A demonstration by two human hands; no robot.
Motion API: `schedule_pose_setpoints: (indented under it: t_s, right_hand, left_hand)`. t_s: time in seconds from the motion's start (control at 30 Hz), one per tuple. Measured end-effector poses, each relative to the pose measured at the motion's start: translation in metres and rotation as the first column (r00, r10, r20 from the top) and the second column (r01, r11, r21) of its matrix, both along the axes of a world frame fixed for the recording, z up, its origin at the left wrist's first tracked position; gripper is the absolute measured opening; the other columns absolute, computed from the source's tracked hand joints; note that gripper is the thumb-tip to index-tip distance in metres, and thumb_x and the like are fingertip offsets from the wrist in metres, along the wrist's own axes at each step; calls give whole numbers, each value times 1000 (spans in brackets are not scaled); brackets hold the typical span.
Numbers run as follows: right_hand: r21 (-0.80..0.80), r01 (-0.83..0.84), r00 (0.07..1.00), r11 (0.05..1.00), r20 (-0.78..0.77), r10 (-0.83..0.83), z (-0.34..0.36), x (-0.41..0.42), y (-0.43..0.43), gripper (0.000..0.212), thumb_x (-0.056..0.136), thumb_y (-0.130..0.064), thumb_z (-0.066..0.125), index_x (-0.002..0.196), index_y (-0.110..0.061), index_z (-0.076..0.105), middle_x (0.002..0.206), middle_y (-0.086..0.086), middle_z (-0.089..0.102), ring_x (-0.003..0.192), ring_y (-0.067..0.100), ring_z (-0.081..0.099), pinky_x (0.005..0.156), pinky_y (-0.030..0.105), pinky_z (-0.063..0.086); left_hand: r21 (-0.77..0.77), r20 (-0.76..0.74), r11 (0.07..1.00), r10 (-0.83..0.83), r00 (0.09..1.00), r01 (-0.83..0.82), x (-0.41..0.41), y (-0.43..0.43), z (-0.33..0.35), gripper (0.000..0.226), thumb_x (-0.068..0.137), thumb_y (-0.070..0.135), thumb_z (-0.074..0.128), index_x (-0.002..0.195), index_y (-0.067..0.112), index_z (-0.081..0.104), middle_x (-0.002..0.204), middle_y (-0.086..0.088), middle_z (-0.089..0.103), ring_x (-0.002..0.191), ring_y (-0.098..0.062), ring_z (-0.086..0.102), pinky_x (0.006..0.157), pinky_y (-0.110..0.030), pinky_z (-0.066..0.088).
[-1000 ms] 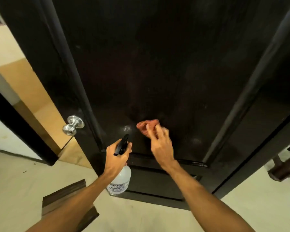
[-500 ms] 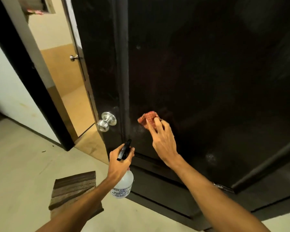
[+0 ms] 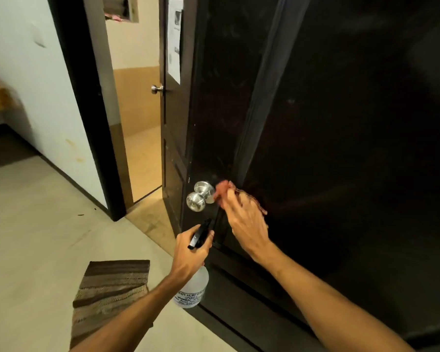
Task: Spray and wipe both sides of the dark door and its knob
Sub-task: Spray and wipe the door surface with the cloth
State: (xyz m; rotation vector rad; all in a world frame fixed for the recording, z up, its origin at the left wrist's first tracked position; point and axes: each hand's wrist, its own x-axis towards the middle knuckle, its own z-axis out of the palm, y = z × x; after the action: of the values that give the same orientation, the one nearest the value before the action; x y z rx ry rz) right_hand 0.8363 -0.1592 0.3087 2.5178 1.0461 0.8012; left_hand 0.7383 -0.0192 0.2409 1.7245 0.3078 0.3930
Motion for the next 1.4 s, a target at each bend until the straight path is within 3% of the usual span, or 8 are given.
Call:
schedule_pose_setpoints:
  t_s: [0.13, 0.37, 0.53, 0.73, 0.93, 1.1, 1.2, 1.4]
  right_hand:
    - [-326, -20, 981, 945, -190, -45, -52, -15, -10, 53, 96, -8, 33, 146, -1, 51, 150, 16, 40, 120, 30, 51, 87, 37, 50]
    - [-222, -4, 989, 975, -144, -29, -29, -6, 16, 47, 92, -7, 43, 135, -4, 61, 142, 14, 48, 113, 29, 55, 85, 39, 55]
    - [-300, -40, 994, 953, -109, 7, -4, -3, 4, 48, 89, -9, 40, 130, -6, 64, 149, 15, 42, 120, 31, 51, 90, 41, 52]
    - [-124, -38, 996, 992, 77, 47, 96, 15, 0, 54, 75, -7, 49, 127, -1, 62, 142, 20, 50, 115, 39, 52, 84, 47, 53]
    - [-319, -70, 996, 945, -69, 50, 78, 3, -4, 57, 81, -23, 61, 135, -6, 60, 147, 16, 46, 121, 34, 50, 91, 43, 51]
    - [-58, -82, 986, 995, 139, 90, 148, 18, 17, 57, 79, -7, 49, 135, -3, 57, 146, 17, 47, 117, 38, 50, 89, 46, 49]
    - [-142, -155, 982, 978, 82, 168, 120, 24, 27, 56, 87, -8, 37, 141, -5, 52, 150, 17, 40, 119, 37, 49, 92, 46, 49]
    - [-325, -208, 977, 922, -23, 212, 73, 29, 39, 52, 90, -15, 56, 142, -13, 54, 155, 14, 35, 121, 31, 48, 89, 39, 50]
  left_hand:
    - [3, -2, 1000, -25, 1000, 25, -2, 6, -8, 6, 97, 35, 73, 93, 32, 70, 75, 3, 71, 63, -14, 66, 56, -34, 56]
    - [-9, 46, 1000, 9, 999, -8, -9, 21, -5, 14, 97, 27, 75, 90, 36, 66, 76, -10, 71, 57, -12, 62, 53, -48, 55]
    - [-97, -1, 995, -11, 1000, 11, -4, 25, -6, 51, 75, 85, 68, 109, 47, 68, 106, -9, 69, 92, -29, 67, 62, -36, 61]
    - [-98, 135, 994, -34, 990, 47, 0, 19, 32, 42, 86, 62, 76, 104, 24, 73, 92, -15, 70, 72, -23, 67, 46, -27, 53]
    - [-111, 216, 992, -25, 976, 50, 11, 14, 76, 24, 94, 37, 77, 101, 14, 73, 84, -13, 72, 52, -20, 65, 42, -29, 52]
    - [-95, 246, 995, 27, 969, -4, 9, 20, 92, 13, 97, 25, 76, 102, 13, 74, 76, -8, 73, 49, -18, 66, 40, -29, 50]
    - [-121, 254, 993, 39, 967, -8, 5, 17, 94, 12, 97, 24, 75, 102, 14, 74, 76, -7, 74, 51, -16, 66, 40, -29, 50]
    - [-149, 272, 988, 68, 960, -28, -3, 33, 108, 14, 92, 35, 77, 101, 27, 69, 82, -5, 71, 53, -15, 67, 43, -25, 52]
